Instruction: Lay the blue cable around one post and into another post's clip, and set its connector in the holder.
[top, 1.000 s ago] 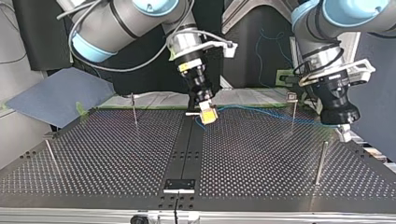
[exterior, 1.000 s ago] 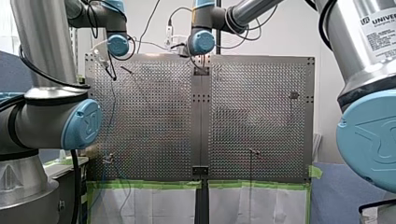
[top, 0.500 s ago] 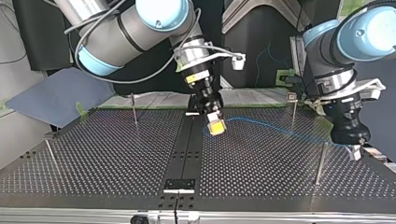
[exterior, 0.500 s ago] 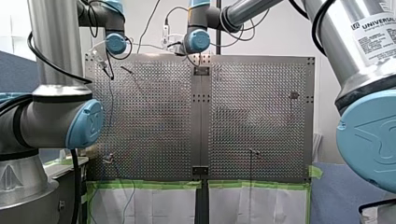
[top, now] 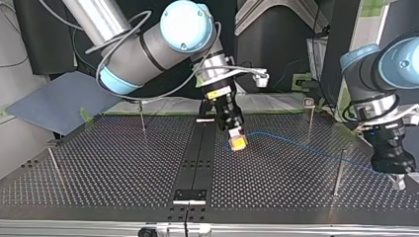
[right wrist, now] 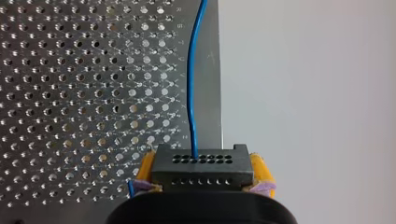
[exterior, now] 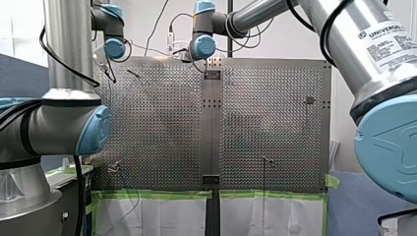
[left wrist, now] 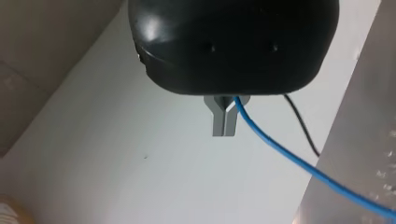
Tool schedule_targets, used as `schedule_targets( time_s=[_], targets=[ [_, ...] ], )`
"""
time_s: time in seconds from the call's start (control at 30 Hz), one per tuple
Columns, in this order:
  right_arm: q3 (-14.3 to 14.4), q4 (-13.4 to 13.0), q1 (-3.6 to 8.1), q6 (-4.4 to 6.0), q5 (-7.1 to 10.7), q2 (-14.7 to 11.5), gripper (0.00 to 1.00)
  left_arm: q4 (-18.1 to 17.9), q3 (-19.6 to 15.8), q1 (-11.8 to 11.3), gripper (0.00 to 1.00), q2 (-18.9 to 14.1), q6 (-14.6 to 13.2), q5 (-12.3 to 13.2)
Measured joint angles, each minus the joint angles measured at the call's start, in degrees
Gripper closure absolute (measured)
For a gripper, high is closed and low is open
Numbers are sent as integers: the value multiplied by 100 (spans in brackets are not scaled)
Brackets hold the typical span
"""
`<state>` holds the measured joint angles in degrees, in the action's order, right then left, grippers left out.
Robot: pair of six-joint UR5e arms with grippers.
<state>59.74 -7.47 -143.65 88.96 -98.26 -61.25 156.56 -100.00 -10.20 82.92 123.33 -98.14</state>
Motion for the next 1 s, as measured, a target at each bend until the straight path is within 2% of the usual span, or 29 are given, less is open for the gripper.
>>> schedule_targets(
  time_s=[0.13,0.37,0.6,0.77,1.0],
  targets=[
    [-31,18,18,9,-2,40,98,-30,-8,-192,100,60,36,183],
    [-35,3,81,18,-9,89,98,-76,-67,-518,100,222,-30,324],
    [-36,-119,154,25,12,152,98,-389,-270,-872,100,349,-69,560],
    [-44,-223,200,26,100,214,98,-530,-288,-939,100,491,-195,780],
    [-225,-246,241,26,183,413,98,-554,-250,-863,100,622,-438,1069]
  ],
)
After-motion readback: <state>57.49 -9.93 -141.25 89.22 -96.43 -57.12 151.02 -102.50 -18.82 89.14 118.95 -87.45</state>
